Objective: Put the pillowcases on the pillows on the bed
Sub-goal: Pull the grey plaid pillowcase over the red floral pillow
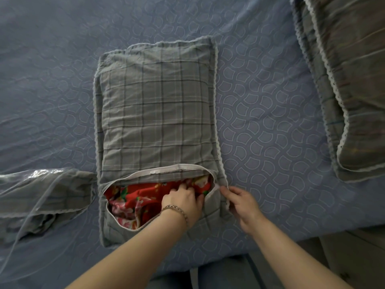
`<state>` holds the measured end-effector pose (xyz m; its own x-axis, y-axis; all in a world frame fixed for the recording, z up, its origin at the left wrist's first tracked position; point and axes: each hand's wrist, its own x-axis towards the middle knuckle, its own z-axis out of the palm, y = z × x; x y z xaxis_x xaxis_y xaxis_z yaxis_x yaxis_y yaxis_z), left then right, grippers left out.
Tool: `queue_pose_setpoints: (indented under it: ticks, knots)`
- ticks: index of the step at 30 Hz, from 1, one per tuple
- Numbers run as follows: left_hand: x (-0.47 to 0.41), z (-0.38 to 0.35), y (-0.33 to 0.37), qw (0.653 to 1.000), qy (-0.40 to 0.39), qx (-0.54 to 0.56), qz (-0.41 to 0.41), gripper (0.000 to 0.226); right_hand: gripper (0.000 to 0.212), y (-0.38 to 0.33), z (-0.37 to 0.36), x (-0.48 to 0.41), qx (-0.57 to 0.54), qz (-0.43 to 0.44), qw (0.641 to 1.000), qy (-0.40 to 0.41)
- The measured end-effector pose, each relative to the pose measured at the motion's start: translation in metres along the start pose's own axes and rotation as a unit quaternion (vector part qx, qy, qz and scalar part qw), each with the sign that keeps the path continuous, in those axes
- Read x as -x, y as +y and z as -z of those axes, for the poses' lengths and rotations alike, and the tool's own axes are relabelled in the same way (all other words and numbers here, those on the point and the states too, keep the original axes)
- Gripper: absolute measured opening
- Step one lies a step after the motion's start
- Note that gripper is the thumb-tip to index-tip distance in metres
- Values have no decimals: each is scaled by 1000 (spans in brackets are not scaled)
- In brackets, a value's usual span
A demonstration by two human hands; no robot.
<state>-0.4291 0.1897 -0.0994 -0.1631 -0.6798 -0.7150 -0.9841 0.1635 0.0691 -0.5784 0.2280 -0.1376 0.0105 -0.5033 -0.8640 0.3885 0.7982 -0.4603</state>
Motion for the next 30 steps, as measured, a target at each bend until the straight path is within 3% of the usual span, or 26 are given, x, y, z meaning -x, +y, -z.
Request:
queue_pose_setpoints:
  ticks: [2, 5, 8, 13, 15, 18, 19, 21, 23, 26, 30]
  knots:
    - [4, 6, 9, 989, 132, 70, 2, 30, 15, 0, 0, -3, -23, -13, 1000, -16]
    - [6, 11, 16, 954, 238, 160, -90, 27, 17, -1, 0, -3, -16, -7, 1000, -17]
    - [5, 15, 27, 960, 138, 220, -103, 26, 16, -1, 0, 0, -10, 11, 1000, -7]
    - [-11, 19, 29, 970, 68, 230, -48, 26, 18, -5, -13, 0, 28, 64, 997, 42]
    - [-16, 22, 26, 948, 64, 312, 2, 22, 19, -4, -18, -1, 51, 99, 992, 61]
    - [-15, 28, 24, 881, 31, 466, 78, 9, 22, 0, -22, 2, 68, 115, 987, 84]
    - [-13, 31, 24, 882, 32, 464, 72, 7, 23, 0, -24, 4, 67, 109, 988, 91]
    - [-12, 30, 22, 930, 62, 360, 37, 10, 28, -1, -26, 4, 50, 85, 989, 107]
    - [-6, 35, 18, 957, 99, 273, 16, 12, 26, -4, -25, 0, 20, 58, 990, 127]
    - [-1, 32, 3, 951, 116, 285, 18, 9, 8, -2, -15, -11, 11, 11, 983, 182]
    - [11, 27, -32, 945, 140, 290, 61, 9, 25, 0, -3, -22, 39, -42, 973, 225]
